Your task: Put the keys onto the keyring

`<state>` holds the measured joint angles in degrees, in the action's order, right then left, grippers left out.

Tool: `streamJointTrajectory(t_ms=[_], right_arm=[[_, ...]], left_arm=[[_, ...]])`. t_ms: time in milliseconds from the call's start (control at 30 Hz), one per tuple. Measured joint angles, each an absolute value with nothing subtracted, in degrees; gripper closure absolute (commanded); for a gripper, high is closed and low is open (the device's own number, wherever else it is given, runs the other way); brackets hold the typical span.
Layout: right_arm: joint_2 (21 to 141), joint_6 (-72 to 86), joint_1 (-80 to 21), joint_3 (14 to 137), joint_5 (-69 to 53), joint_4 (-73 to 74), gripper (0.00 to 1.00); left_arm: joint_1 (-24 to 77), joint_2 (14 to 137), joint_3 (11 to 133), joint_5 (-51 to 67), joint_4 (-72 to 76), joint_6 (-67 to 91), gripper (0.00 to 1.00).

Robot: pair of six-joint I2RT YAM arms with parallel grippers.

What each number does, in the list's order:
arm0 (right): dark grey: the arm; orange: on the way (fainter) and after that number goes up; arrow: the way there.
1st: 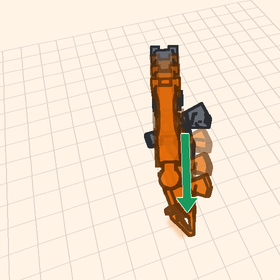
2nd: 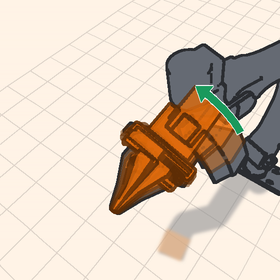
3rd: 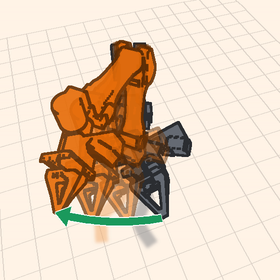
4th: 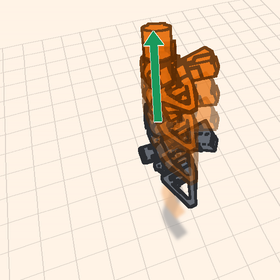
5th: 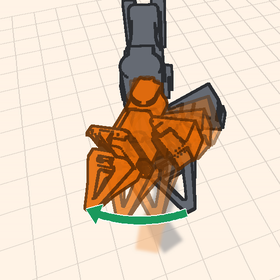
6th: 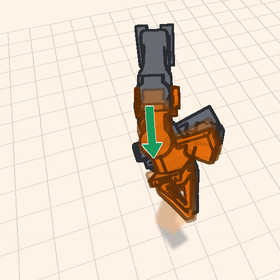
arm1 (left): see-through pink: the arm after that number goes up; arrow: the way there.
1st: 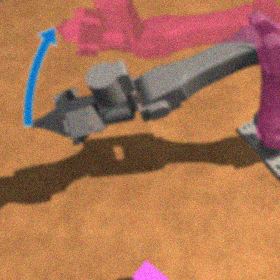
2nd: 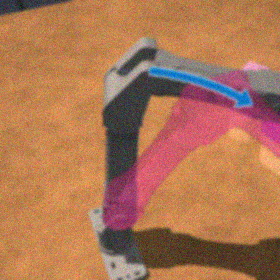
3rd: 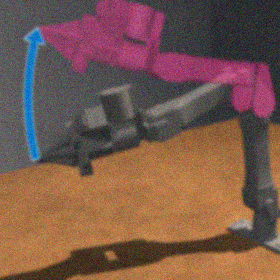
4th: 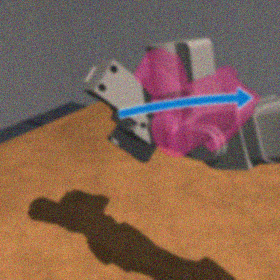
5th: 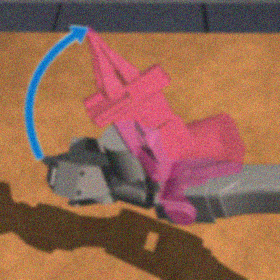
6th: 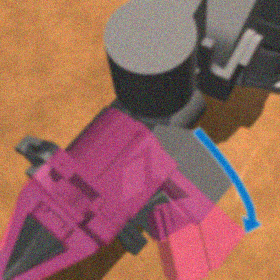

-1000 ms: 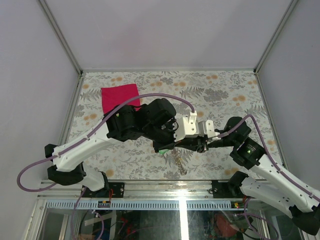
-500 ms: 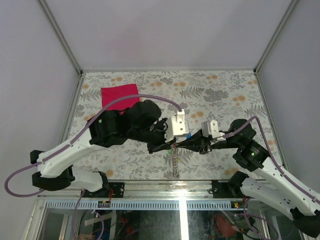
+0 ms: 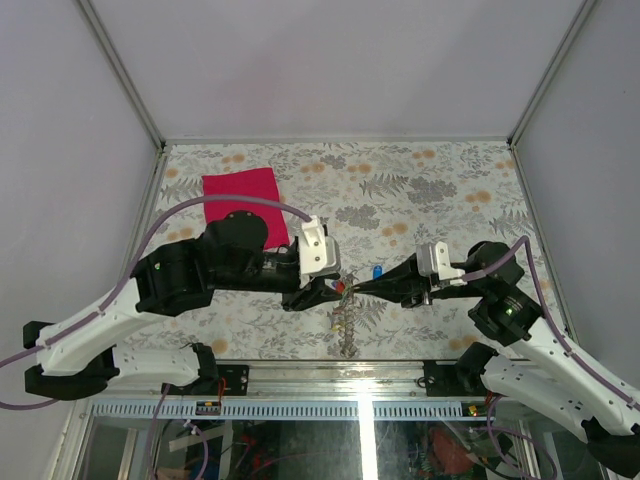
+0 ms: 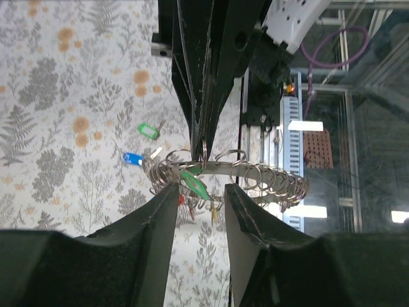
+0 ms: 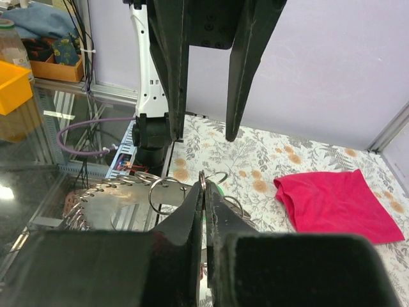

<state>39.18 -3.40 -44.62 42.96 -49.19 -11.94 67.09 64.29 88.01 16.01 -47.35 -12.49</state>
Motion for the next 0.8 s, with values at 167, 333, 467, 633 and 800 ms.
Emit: streamJointTrajectory(t_ms=[167, 333, 467, 633, 800], right_arm=[[39.03, -3.14, -44.62, 42.94, -50.37, -12.73, 1.00], [38.98, -2.94, -44.62, 42.98, -51.83, -12.64, 1.00], [38.98, -2.83, -44.62, 43.11, -52.69, -12.62, 1.00], [38.79, -2.28, -44.62, 43.24, -53.67, -12.71, 1.00], [38.46, -1.63, -44.62, 43.31, -53.89, -12.78, 1.00]], left_arm=[[67.09, 61.98, 87.00, 17.41, -43.38, -12.51, 0.59], [67.09, 62.15, 87.00, 19.59, -41.87, -12.56, 0.59], [67.11, 63.72, 87.02, 21.45, -41.82, -12.73, 0.59], [67.09, 65.67, 87.09, 23.09, -42.30, -12.93, 0.61], [67.09, 66.50, 87.55, 24.27, -43.22, -13.54, 0.65]])
